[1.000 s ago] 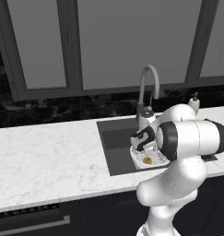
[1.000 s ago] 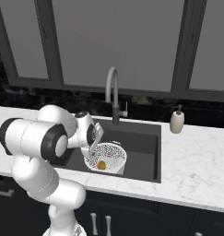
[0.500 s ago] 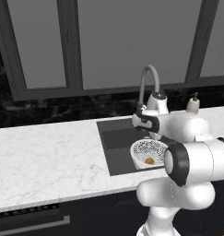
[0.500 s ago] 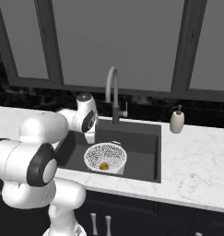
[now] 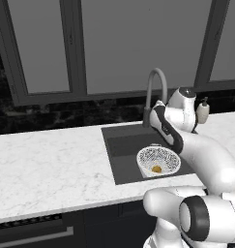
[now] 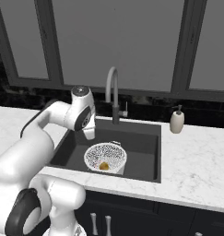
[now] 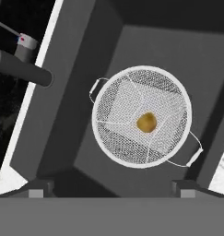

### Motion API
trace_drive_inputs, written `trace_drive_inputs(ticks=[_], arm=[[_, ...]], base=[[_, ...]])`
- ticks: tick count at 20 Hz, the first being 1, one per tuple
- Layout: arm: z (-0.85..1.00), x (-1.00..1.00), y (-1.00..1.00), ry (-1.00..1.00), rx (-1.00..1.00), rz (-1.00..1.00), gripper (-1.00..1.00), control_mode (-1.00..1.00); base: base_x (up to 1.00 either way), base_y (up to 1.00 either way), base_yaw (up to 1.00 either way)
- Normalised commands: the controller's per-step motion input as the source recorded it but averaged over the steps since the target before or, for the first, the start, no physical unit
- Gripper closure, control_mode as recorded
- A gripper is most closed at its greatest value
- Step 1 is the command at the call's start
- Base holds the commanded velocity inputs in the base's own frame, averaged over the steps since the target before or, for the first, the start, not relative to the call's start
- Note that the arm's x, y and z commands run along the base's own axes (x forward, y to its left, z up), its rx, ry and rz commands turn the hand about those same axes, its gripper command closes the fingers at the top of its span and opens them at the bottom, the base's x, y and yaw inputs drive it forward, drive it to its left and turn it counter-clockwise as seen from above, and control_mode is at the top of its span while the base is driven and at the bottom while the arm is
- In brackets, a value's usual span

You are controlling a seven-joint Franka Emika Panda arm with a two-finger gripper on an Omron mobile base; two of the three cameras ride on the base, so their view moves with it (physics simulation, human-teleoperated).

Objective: Put the colander in the sink, put the kiwi in the colander, and turn on the sink faucet and pour water over the colander.

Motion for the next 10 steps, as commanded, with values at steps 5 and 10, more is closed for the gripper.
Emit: trace_drive_inputs(ticks=[5,10], arm=[[0.59,-0.09,-0.43,0.0,0.12,0.05,-1.0,-1.0],[0.39,0.0,-0.71,0.01,0.25,0.0,-1.0,-1.0]], base=[[0.0,0.0,0.0],[0.0,0.0,0.0]])
